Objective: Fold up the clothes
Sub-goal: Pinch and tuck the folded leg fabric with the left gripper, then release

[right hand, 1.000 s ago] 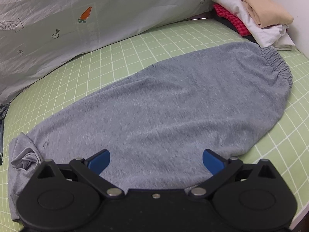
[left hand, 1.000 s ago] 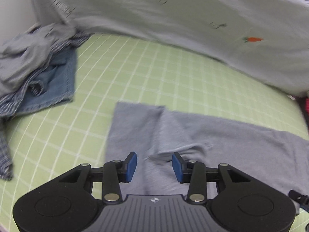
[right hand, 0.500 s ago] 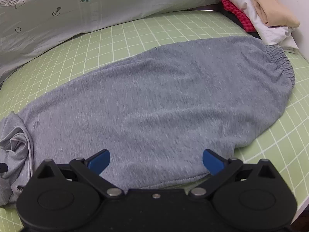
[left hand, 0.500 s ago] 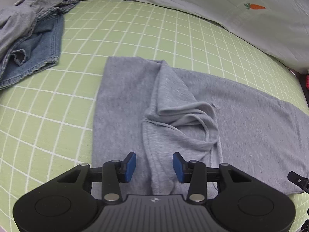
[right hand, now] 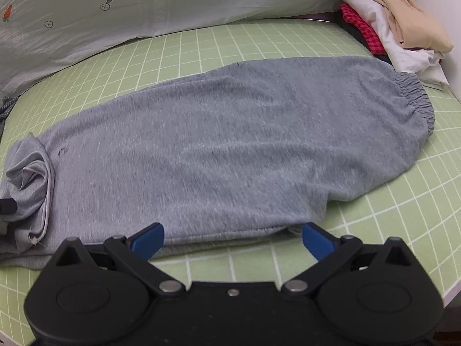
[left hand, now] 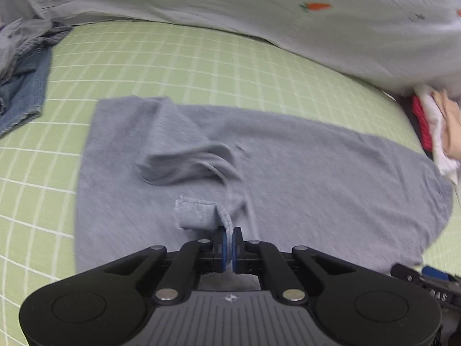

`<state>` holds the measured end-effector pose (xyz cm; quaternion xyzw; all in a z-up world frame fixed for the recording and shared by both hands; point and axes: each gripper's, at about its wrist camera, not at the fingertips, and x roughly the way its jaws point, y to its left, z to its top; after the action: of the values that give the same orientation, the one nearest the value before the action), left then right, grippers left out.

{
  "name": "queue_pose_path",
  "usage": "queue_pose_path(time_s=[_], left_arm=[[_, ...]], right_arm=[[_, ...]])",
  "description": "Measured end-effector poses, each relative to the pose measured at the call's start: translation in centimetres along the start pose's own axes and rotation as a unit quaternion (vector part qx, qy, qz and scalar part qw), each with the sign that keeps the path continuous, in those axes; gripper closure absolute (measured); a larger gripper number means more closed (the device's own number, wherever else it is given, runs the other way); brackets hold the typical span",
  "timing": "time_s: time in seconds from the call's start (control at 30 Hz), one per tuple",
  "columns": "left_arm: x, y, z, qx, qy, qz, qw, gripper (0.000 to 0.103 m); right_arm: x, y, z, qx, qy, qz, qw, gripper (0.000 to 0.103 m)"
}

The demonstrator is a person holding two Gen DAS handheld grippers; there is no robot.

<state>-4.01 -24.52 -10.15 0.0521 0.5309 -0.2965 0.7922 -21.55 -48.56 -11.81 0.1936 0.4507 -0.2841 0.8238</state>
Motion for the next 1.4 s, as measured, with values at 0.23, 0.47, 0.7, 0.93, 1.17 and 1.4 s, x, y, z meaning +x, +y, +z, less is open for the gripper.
queue_pose_path(time_s=[0.23,0.47,0.7,0.93,1.17,1.4], left_arm=[[1.4,-3.8,-2.3,0.046,0.055,-0.012,0.9974,0.078],[-1.1,-2.8,-1.6,0.000,0.007,0.018,0.9998,0.055],[-1.3,0.3,0.2,-0.065,-0.010,0.092,0.9936,0.018],[-0.4,2.2,2.4,-0.085,-0.013,0.105,0.9907,0.011],[2.0,3.1,5.0,-0.064,-0.002,0.107,0.9922,0.011],[3.8,4.6,6.3,-0.069,0.004,0.094,0.9932,0.018]], right_arm=[[-1.1,-2.7,-0.7,0.010,-0.012,0.003,1.000,0.000],[-1.4,-4.3,-0.6,0.030,-0.019,0.007,0.999,0.000],[-0.7,-4.1,0.8,0.031,-0.026,0.012,0.999,0.000],[0.2,-3.8,2.3,0.033,-0.028,0.007,0.999,0.000],[1.7,-2.8,3.6,0.036,-0.013,-0.015,0.999,0.000],[3.6,-2.2,4.1,0.041,0.019,-0.031,0.999,0.000]])
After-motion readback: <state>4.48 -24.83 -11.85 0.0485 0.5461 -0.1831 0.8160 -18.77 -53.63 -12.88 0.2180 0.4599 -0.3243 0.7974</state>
